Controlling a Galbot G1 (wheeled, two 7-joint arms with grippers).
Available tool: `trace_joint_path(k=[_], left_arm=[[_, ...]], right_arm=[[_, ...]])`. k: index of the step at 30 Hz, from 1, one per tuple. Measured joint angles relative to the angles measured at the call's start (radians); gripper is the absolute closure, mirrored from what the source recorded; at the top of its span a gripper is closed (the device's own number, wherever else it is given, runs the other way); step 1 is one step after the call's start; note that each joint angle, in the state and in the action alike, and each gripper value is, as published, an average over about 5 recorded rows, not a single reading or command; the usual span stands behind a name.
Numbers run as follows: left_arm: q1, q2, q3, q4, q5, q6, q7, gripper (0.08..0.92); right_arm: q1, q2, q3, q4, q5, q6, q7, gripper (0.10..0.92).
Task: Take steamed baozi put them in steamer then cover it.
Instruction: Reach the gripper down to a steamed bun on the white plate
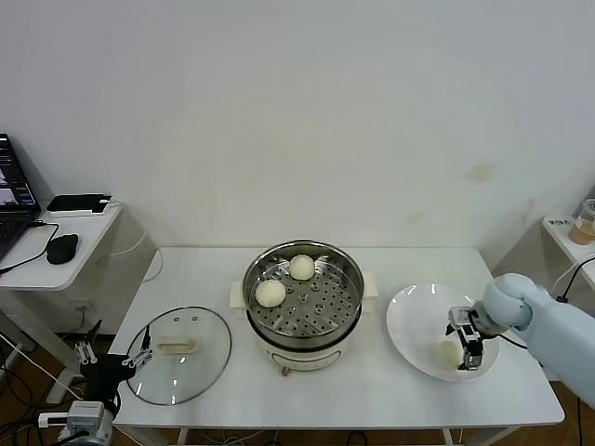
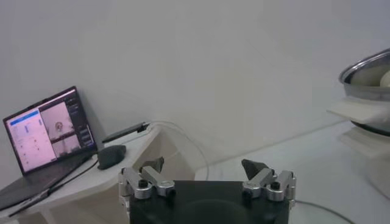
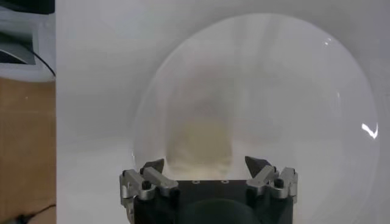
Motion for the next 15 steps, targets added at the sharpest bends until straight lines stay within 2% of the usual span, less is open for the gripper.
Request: trace_joint_path(k=[7,15], left_arm=[[0.001,0.0,-0.004,-0.003,-0.003,0.0,0.0,0.177],[0.0,-0.003,-0.002,-0.003,-0.004,0.0,-0.001,0.177]], right_arm=[[-0.004,0.004,0.003,-0.008,-0.002,-0.004,-0.01,0.388],[0.015,-0.005,-0.002,-0.011,0.003,0.001,-0.036,0.449]])
